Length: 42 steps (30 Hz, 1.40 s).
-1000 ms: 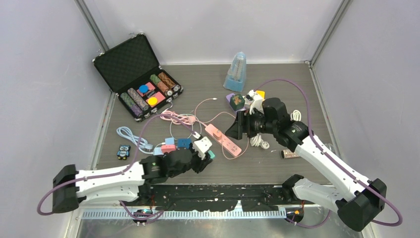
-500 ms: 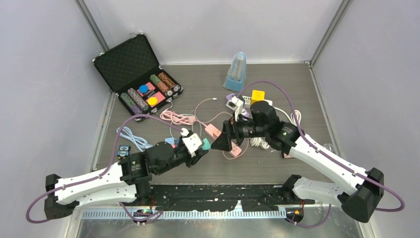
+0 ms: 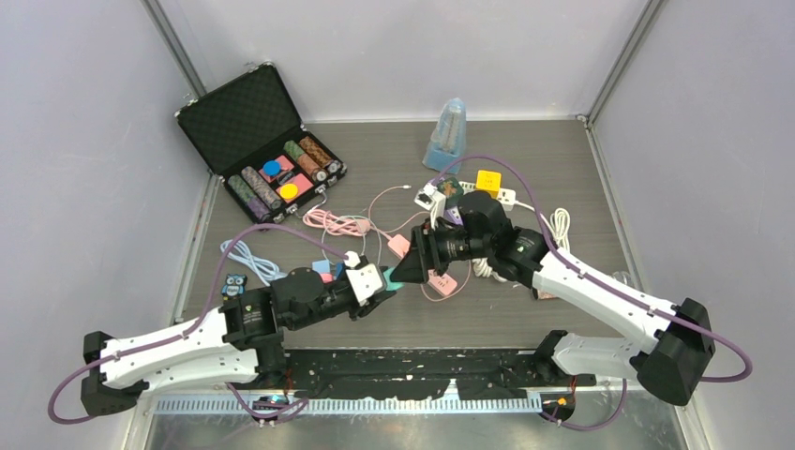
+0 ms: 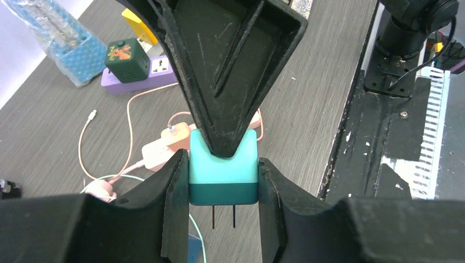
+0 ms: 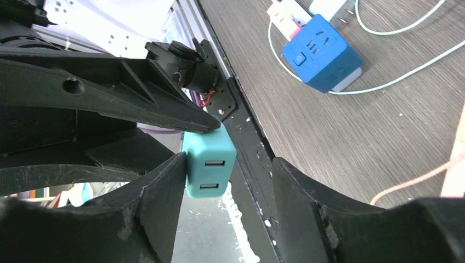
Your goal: Insert the plug
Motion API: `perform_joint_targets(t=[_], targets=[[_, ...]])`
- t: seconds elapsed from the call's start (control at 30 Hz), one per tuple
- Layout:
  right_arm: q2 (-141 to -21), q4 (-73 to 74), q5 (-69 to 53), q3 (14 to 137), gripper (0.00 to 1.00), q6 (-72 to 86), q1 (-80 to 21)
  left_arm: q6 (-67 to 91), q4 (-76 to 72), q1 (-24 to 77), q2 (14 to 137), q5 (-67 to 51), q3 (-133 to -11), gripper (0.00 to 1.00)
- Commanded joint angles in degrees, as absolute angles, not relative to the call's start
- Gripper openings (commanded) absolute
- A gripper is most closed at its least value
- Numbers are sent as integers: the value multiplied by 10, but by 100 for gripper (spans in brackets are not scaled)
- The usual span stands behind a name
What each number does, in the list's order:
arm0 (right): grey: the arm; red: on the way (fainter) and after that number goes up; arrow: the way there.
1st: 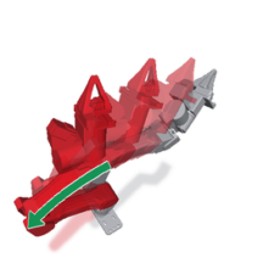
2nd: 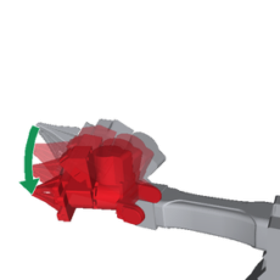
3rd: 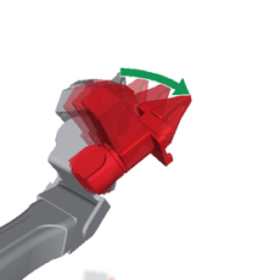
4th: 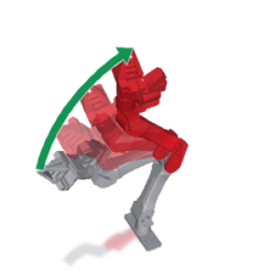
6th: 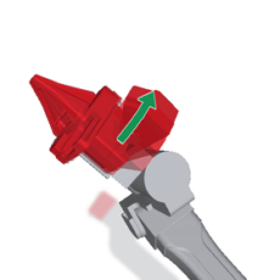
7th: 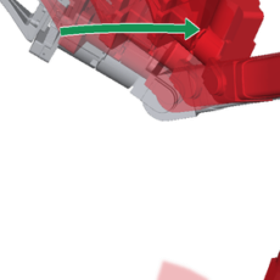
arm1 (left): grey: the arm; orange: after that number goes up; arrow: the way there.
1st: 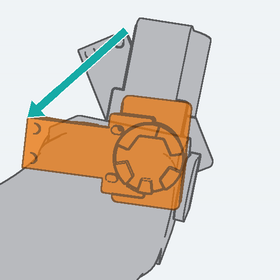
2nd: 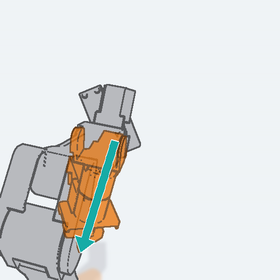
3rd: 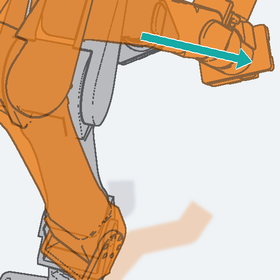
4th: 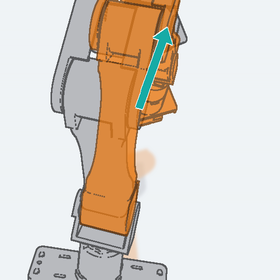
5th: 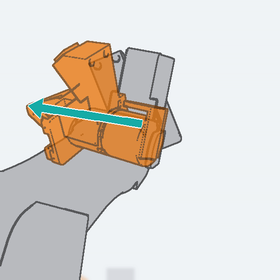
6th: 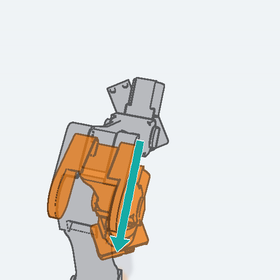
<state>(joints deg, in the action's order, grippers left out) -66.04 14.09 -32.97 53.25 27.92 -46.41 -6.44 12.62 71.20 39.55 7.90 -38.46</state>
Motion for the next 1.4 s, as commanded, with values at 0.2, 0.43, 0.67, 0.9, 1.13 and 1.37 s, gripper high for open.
perform_joint_targets(t=[0.2, 0.43, 0.67, 0.9, 1.13, 1.37], targets=[[-670, 26, -395, 523, 21, 346, -467, -70, 82, 715, 400, 56, -410, 6], [-644, 95, -313, 540, 5, 294, -466, -41, 80, 715, 403, 112, -416, 77], [-603, 212, -214, 561, 5, 211, -431, -13, 100, 715, 383, 185, -415, 100], [-600, 307, -88, 565, 5, 84, -379, -4, 98, 715, 337, 275, -387, 99], [-667, 301, -30, 545, 6, 12, -379, -15, 108, 714, 287, 355, -374, 100], [-734, 261, -18, 526, 6, -12, -381, -43, 89, 714, 237, 394, -355, 100]])
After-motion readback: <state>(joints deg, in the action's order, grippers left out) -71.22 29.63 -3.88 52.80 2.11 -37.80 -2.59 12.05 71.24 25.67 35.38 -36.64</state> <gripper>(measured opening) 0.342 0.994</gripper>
